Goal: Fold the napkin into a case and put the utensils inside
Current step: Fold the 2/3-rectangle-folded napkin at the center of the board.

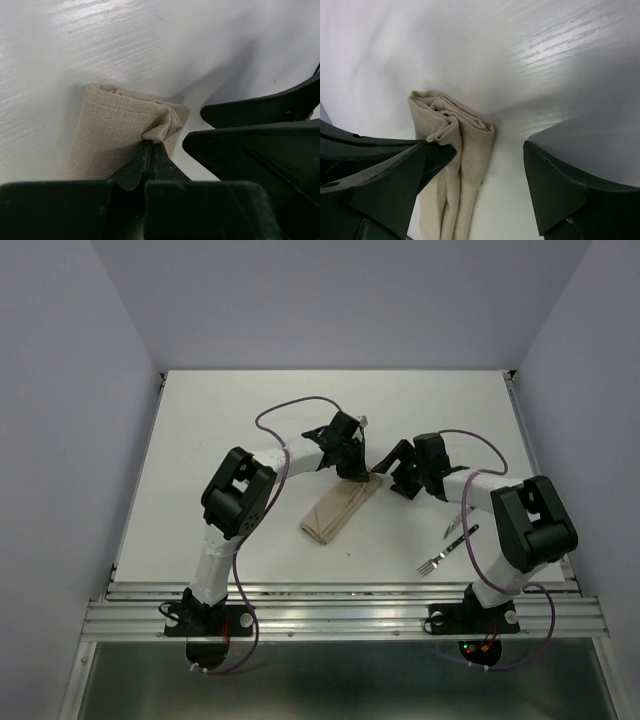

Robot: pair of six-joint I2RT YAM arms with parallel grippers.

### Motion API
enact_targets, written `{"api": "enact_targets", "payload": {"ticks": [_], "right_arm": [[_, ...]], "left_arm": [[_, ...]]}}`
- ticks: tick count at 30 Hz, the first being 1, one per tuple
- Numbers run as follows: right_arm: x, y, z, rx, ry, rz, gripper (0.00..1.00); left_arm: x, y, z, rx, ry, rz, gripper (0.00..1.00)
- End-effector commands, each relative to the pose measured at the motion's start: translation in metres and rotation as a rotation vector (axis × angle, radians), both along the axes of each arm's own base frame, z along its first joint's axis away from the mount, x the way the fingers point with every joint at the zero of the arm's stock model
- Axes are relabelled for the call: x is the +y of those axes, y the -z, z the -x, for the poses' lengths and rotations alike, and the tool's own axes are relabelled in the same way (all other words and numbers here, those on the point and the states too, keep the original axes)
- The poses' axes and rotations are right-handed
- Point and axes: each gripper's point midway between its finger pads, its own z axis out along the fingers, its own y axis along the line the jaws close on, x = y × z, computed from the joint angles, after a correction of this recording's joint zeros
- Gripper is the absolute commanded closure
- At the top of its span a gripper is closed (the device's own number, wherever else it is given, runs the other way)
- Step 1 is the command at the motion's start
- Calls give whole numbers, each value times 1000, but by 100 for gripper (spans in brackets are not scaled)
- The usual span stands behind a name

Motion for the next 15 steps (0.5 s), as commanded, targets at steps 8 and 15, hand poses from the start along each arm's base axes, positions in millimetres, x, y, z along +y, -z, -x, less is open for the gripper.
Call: {"api": "enact_targets", "payload": {"ticks": [8, 15], "right_arm": [[20, -1, -20, -9, -16, -88, 16], [18, 19, -13, 38, -32, -65, 32]], "left_arm": [[-10, -38, 7, -62, 57, 65, 100], [-15, -44, 8, -76, 70, 76, 100]]}}
